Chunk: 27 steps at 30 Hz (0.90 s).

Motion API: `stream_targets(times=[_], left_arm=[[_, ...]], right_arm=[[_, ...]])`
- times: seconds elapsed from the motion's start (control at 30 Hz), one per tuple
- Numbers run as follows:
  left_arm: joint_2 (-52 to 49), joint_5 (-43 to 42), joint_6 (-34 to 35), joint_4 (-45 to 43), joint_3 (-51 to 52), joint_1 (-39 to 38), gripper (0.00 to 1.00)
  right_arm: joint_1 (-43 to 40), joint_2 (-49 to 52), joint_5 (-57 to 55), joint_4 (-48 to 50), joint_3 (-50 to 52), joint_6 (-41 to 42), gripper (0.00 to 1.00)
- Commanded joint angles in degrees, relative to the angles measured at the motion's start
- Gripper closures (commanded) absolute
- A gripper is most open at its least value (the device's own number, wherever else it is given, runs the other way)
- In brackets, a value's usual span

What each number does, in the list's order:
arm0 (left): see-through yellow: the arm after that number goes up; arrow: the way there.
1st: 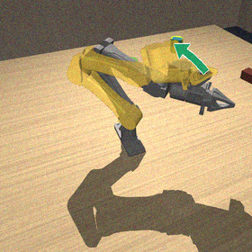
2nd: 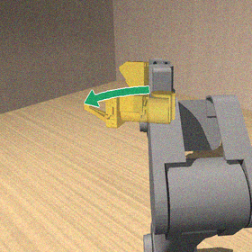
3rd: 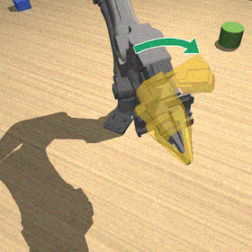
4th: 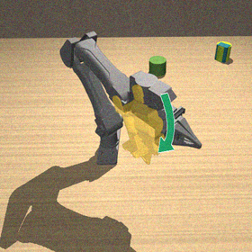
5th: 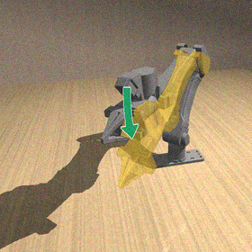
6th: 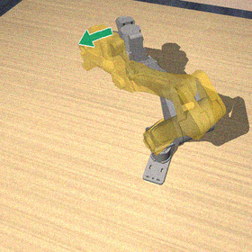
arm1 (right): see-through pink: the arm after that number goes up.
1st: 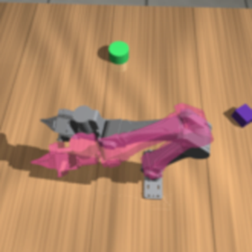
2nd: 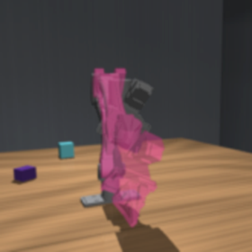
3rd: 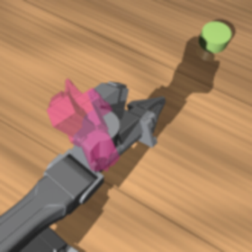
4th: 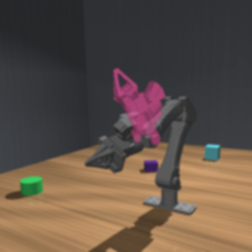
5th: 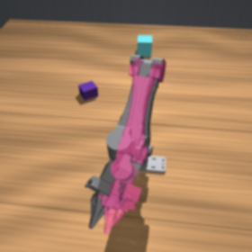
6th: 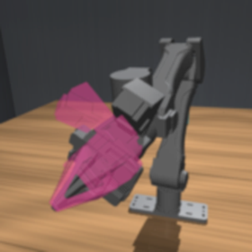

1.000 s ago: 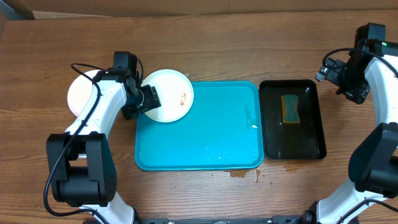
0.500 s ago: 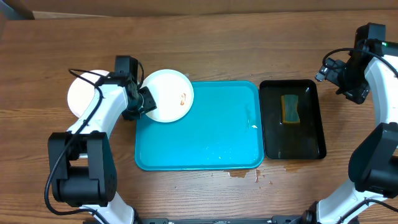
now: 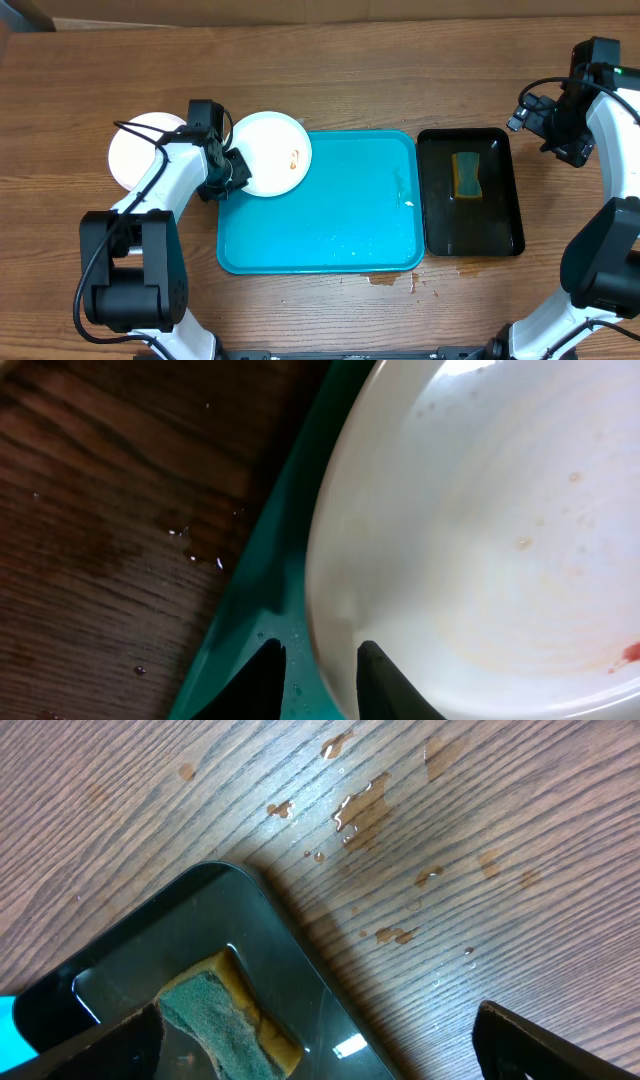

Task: Clean dirty plates on tray and stack at the side
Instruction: 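Move the left gripper to the remaining white plate's rim and grip it, then slide the gripped white plate right to the tray center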

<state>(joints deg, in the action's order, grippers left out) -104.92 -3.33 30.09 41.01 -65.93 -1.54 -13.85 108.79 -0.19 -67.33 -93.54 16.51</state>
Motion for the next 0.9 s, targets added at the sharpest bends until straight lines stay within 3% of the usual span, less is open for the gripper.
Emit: stream_targets(times=[0.0,0.3,0.63,0.73,0.8,0.87], left_arm=[[-0.09,0.79,0.39,-0.42,1.36,-0.81,0.74],[-0.09,-1.11,0.37,-0.72,3.04,-0.81,0.96],[-0.09,-8.39,-3.52,5.05,3.19,-6.62,0.96],[-0.09,-8.15,-3.52,7.23,3.19,-10.82,0.91],[-0.09,-8.13,-3.52,8.17,3.19,-13.33,0.83],[-0.09,-8.13,-3.52,8.48,3.19,-15.26,0.57]], right_arm=[[0.04,-1.42,0.24,0.17,-0.59,0.2,0.0],[0.04,-1.42,0.24,0.17,-0.59,0.2,0.0],[0.04,-1.42,0.24,0.17,-0.59,0.22,0.0],[0.04,-1.42,0.24,0.17,-0.59,0.2,0.0],[0.04,-1.42,0.24,0.17,-0.59,0.22,0.0],[0.04,-1.42,0.24,0.17,-0.59,0.2,0.0]])
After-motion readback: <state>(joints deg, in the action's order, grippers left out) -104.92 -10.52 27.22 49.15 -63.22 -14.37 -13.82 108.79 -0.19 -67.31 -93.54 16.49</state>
